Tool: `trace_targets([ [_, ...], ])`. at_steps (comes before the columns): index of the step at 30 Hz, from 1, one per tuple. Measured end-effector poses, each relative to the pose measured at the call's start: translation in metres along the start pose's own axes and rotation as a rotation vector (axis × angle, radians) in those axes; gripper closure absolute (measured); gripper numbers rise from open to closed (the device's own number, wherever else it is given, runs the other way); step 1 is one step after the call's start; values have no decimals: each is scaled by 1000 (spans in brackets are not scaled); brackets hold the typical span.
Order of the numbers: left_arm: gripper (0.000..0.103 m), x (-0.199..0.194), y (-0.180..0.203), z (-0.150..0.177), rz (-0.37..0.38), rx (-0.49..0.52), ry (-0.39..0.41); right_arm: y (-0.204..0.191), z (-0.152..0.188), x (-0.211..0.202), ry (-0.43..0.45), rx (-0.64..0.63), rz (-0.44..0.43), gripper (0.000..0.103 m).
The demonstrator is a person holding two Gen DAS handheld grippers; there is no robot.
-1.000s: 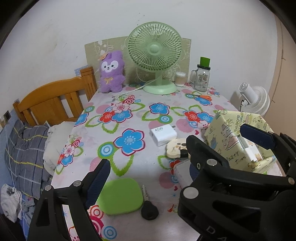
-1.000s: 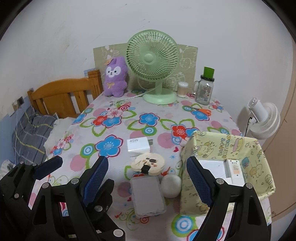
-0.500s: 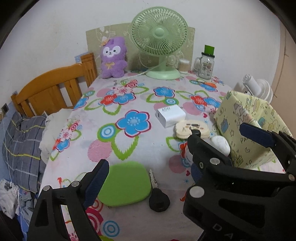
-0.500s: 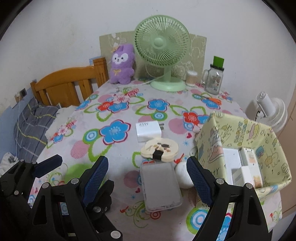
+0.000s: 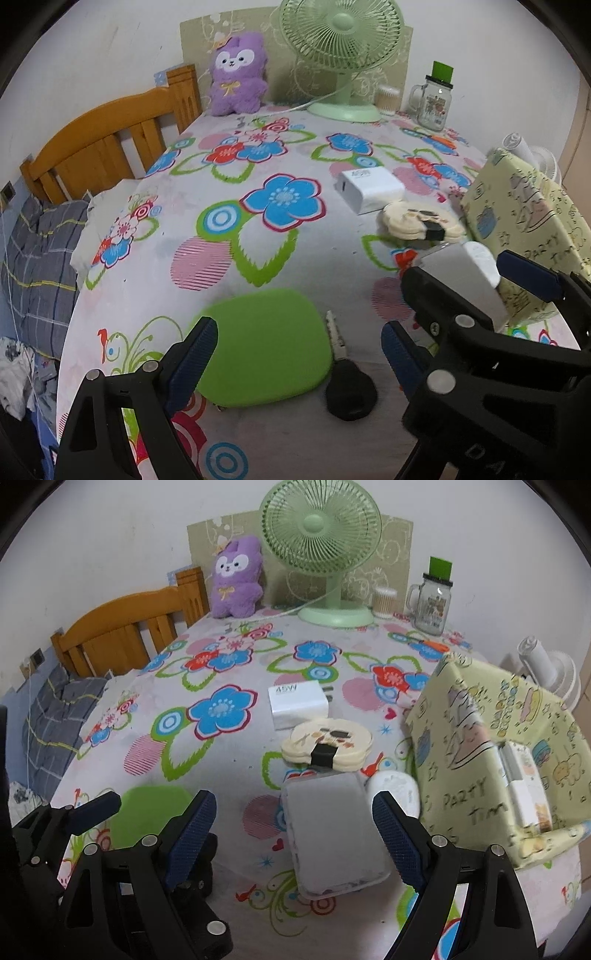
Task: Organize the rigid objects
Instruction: 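Grasp the clear rectangular case with the right tool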
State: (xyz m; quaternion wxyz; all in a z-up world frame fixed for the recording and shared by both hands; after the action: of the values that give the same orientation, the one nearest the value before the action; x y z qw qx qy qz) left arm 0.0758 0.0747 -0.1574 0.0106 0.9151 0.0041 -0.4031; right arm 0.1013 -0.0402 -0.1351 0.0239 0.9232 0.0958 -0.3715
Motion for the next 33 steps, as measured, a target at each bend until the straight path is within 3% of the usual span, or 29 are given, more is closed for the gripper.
trace_targets([
  [7,11,15,0,4,-7,10,-37,0,7,13,-24,0,36,14],
  [13,11,19,3,6,-73,61,-26,-2,9,22,-26,-21,120,14],
  [16,11,20,1,6,-77,58,-17,7,14,31,-72,47,159,12],
  [19,11,22,-6,4,-91,35,-20,22,21,41,-127,170,134,8],
  [25,8,24,-11,2,-104,17,-26,20,20,41,-112,166,139,8],
  [28,8,24,-11,2,-104,22,-29,19,20,39,-104,150,130,17],
  [30,8,24,-11,3,-104,26,-28,19,20,36,-97,139,126,31],
  [33,8,22,-11,5,-99,27,-30,16,20,35,-94,120,105,36],
])
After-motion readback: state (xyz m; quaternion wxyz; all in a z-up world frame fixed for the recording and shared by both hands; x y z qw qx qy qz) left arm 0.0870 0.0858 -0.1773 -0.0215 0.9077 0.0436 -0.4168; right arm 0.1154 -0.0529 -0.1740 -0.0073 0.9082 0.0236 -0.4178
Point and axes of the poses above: each gripper's, at about its wrist camera, not at the fingertips, and x roughly the way its jaws point, y to its right, z to its underside, the point moved 1 cm from there along x, roughly the way its jaws point, and after that the axes turned 6 degrees about y, right-handed, at the moved point
